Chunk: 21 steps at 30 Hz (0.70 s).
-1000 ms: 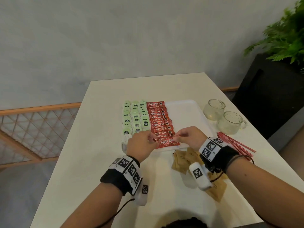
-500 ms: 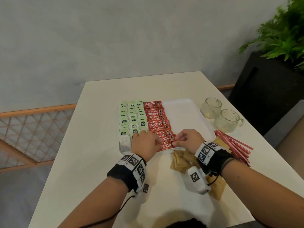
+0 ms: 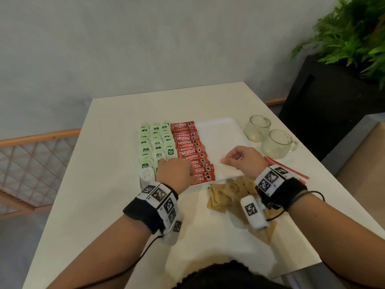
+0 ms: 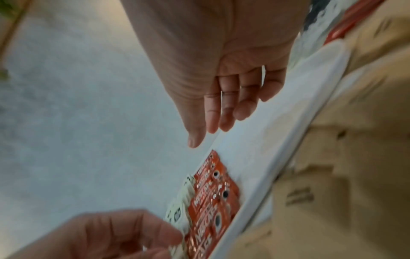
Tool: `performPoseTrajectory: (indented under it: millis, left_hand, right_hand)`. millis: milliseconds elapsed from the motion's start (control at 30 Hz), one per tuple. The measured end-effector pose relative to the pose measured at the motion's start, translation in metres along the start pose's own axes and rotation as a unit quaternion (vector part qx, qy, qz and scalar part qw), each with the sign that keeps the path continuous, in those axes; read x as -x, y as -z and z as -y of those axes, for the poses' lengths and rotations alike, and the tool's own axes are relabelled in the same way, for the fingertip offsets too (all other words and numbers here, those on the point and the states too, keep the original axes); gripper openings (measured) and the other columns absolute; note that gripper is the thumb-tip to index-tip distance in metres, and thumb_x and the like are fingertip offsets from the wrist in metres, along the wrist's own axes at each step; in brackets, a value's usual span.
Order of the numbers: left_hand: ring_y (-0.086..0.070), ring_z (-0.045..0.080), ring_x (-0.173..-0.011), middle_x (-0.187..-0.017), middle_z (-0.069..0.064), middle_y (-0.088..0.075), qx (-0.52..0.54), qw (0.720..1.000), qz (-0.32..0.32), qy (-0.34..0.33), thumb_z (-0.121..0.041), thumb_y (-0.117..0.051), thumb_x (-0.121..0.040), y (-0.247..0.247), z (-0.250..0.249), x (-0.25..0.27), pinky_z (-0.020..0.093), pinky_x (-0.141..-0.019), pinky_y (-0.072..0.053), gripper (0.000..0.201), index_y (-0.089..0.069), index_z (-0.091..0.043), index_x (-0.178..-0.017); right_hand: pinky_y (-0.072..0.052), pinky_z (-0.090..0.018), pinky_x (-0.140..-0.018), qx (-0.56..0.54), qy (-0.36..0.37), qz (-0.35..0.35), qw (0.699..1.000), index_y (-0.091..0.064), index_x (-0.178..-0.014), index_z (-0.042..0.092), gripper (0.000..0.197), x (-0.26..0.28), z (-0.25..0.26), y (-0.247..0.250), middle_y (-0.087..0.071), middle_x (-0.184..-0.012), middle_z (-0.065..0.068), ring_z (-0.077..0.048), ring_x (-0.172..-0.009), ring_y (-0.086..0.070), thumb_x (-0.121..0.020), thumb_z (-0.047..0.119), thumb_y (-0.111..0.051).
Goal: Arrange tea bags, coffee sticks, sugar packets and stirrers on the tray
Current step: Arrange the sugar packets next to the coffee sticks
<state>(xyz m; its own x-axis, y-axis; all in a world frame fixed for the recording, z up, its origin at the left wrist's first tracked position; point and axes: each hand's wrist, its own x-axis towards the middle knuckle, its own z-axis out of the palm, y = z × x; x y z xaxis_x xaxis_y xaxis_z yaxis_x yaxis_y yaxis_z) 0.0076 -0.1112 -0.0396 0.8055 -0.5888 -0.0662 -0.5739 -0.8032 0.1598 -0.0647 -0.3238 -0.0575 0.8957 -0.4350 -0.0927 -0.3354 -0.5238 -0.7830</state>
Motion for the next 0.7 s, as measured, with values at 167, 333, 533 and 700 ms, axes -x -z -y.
performPoseTrajectory:
  millis: [167,333,533,700]
  left_hand:
    - [-0.065,0.014,-0.076,-0.082,-0.005,-0.068,0.007,0.997,0.072,0.01,-0.048,-0.061,-0.089,-0.002,-0.028,0.009,0.027,-0.064,-0.046,0.032,-0.071,-0.019,-0.081]
    - [-0.053,0.017,-0.071,-0.068,-0.005,-0.046,-0.067,0.991,0.107,0.04,-0.066,-0.048,-0.09,-0.01,-0.059,0.02,0.029,-0.065,-0.04,0.052,-0.045,-0.017,-0.071]
    - [-0.059,0.02,-0.085,-0.085,-0.001,-0.055,-0.062,0.988,0.108,0.088,-0.057,-0.054,-0.09,-0.017,-0.082,0.024,0.029,-0.068,-0.04,0.041,-0.051,-0.016,-0.086]
    - [-0.059,0.018,-0.087,-0.093,-0.001,-0.061,-0.029,0.984,0.146,0.097,-0.054,-0.062,-0.086,-0.021,-0.09,0.033,0.029,-0.072,-0.043,0.041,-0.059,-0.015,-0.096]
  right_hand:
    - [-0.048,-0.023,-0.067,0.059,-0.001,0.041,0.997,-0.073,-0.074,0.026,0.008,0.025,-0.017,0.026,-0.068,-0.071,0.01,-0.006,-0.07,-0.06,-0.073,0.03,-0.081]
    - [-0.047,-0.022,-0.066,0.118,0.004,0.134,0.984,-0.072,-0.092,0.03,0.026,0.04,-0.027,0.014,-0.064,-0.071,0.009,-0.006,-0.067,-0.059,-0.069,0.035,-0.083]
    - [-0.041,-0.018,-0.06,0.136,0.01,0.165,0.977,-0.063,-0.121,0.031,0.064,0.044,-0.035,0.01,-0.06,-0.07,0.01,-0.006,-0.067,-0.057,-0.062,0.034,-0.087]
    - [-0.045,-0.023,-0.075,0.156,0.018,0.209,0.965,-0.054,-0.133,0.029,0.082,0.046,-0.036,0.016,-0.055,-0.072,0.014,-0.006,-0.074,-0.055,-0.059,0.033,-0.089]
